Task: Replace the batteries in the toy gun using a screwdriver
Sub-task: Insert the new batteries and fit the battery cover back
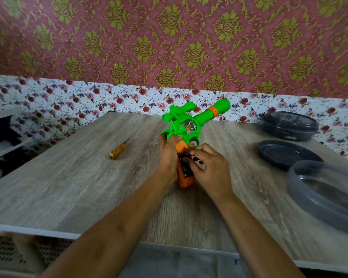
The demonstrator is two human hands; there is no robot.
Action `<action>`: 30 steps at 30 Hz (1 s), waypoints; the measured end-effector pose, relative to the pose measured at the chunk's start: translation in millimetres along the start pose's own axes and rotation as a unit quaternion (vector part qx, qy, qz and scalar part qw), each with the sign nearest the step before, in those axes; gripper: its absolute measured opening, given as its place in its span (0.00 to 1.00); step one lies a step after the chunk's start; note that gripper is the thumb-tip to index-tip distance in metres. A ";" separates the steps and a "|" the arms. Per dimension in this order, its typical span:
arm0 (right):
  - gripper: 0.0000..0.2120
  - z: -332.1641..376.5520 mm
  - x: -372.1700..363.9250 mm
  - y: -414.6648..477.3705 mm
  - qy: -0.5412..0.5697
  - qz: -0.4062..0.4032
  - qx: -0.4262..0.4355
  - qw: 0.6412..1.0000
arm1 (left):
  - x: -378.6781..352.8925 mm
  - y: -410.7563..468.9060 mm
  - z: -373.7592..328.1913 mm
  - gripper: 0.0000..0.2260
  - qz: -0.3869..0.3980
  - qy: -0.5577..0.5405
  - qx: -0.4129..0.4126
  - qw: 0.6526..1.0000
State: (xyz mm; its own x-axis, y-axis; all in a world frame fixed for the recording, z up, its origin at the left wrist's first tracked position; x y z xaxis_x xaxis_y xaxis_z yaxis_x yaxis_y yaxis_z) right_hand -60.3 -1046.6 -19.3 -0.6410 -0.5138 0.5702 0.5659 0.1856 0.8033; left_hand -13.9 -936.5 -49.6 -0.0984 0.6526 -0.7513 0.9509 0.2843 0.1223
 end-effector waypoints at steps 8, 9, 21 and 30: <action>0.16 24.3 -5.7 -13.4 -0.138 0.010 0.085 0.987 | 13.5 4.2 -3.0 0.06 -0.053 0.002 -0.018 0.998; 0.16 25.2 -8.0 -13.9 -0.146 0.021 0.089 0.985 | 16.3 5.8 -1.9 0.06 -0.059 0.002 -0.017 0.998; 0.17 18.1 -4.8 -12.4 -0.039 0.039 0.051 0.997 | 9.2 0.2 -2.8 0.07 -0.039 -0.071 0.019 0.997; 0.22 -45.2 -38.6 -14.8 0.373 0.169 -0.346 0.844 | 2.4 1.8 6.8 0.21 0.035 0.028 0.052 0.998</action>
State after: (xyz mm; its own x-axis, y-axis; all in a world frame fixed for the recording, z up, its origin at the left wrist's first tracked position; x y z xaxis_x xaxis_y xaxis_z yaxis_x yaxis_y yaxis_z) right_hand -20.5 -1067.3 -61.0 -0.0232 -0.9617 0.2732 0.9841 0.0261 0.1754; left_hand -10.4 -939.2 -55.6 -0.0449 0.7065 -0.7063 0.9811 0.1644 0.1021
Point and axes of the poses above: each hand's wrist, its own y-axis towards the middle knuckle, its own x-axis out of the back of the hand, z = x × y, the point moved 7 cm from there along y, towards the middle knuckle, and after that the axes turned 15 degrees about -y, right-handed, at the moved point
